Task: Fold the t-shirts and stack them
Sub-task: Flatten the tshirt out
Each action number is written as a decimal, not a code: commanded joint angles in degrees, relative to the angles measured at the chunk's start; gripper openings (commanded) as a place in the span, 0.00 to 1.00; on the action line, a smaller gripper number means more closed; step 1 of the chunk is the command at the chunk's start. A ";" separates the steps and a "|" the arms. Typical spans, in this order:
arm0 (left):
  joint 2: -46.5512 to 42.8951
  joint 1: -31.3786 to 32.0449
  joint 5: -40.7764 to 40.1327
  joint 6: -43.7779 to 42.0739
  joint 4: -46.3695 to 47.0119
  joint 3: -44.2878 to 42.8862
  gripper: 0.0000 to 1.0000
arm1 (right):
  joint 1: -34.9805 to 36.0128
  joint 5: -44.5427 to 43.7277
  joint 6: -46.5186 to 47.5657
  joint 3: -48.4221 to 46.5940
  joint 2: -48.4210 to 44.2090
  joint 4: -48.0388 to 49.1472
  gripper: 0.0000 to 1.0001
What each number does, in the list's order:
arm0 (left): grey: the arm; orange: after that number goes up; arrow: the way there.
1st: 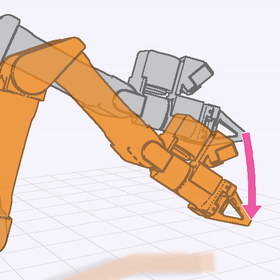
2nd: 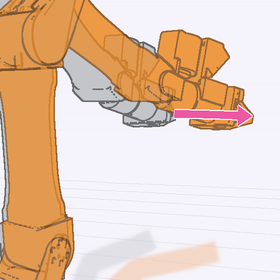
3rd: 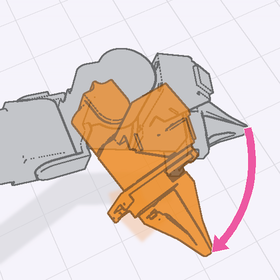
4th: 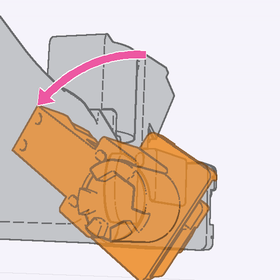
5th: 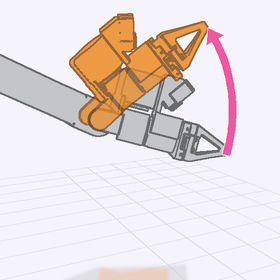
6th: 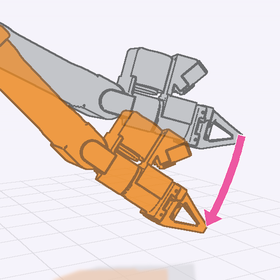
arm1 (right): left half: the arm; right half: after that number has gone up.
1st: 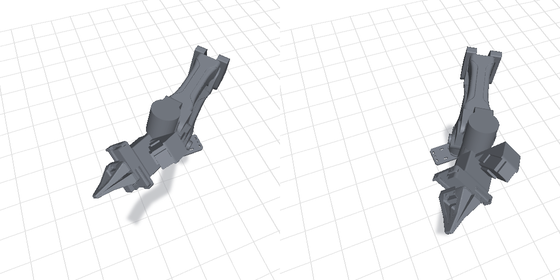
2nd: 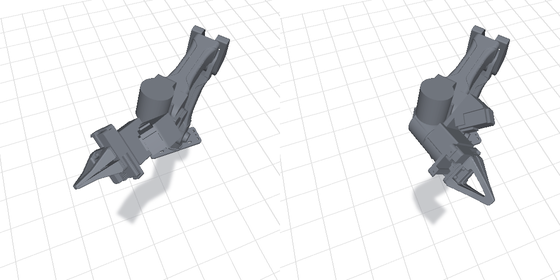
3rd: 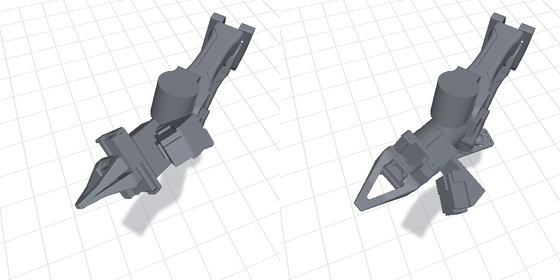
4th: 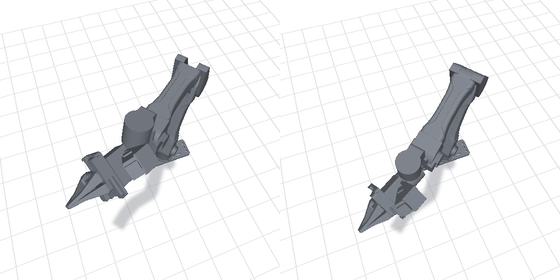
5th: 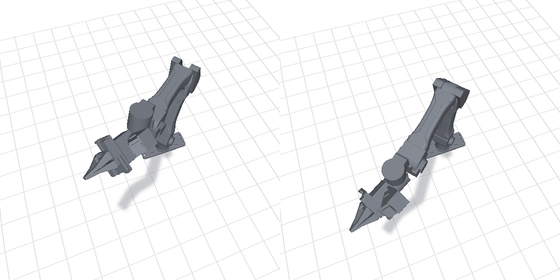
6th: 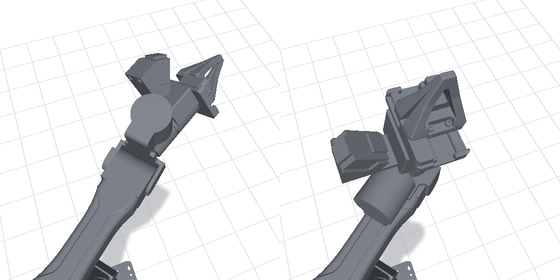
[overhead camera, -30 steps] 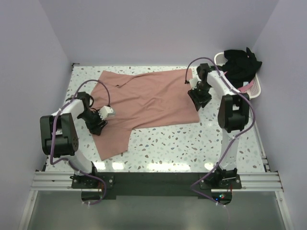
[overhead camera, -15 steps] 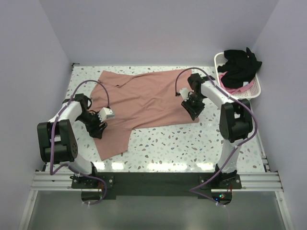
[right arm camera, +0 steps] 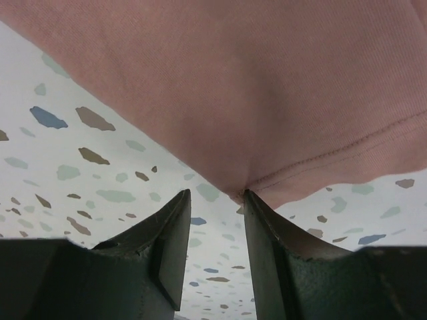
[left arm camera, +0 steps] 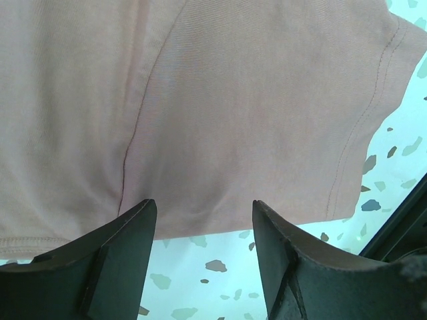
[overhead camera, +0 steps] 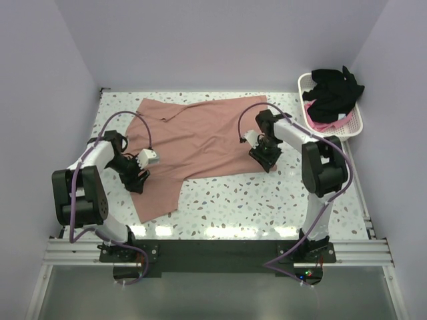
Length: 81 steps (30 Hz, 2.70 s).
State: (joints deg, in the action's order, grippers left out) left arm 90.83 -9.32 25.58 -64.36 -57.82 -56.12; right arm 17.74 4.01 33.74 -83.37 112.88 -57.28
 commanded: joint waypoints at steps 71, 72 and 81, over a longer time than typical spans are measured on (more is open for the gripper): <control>-19.12 -15.99 10.36 58.29 46.31 -46.62 0.00 | -4.03 -17.97 -2.37 -41.35 -31.24 23.59 0.00; -17.80 -16.08 10.80 58.55 46.66 -46.97 0.00 | -4.11 -18.33 -1.92 -40.39 -30.45 24.83 0.00; 6.62 -10.45 8.61 63.73 49.90 -68.48 0.00 | -5.87 -18.51 -5.52 -56.87 -8.49 29.94 0.00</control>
State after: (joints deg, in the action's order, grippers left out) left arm 93.47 -20.23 38.02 -4.47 -12.12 -115.00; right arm 13.63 -10.20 29.15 -131.59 102.37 -33.69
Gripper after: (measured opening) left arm 0.018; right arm 0.015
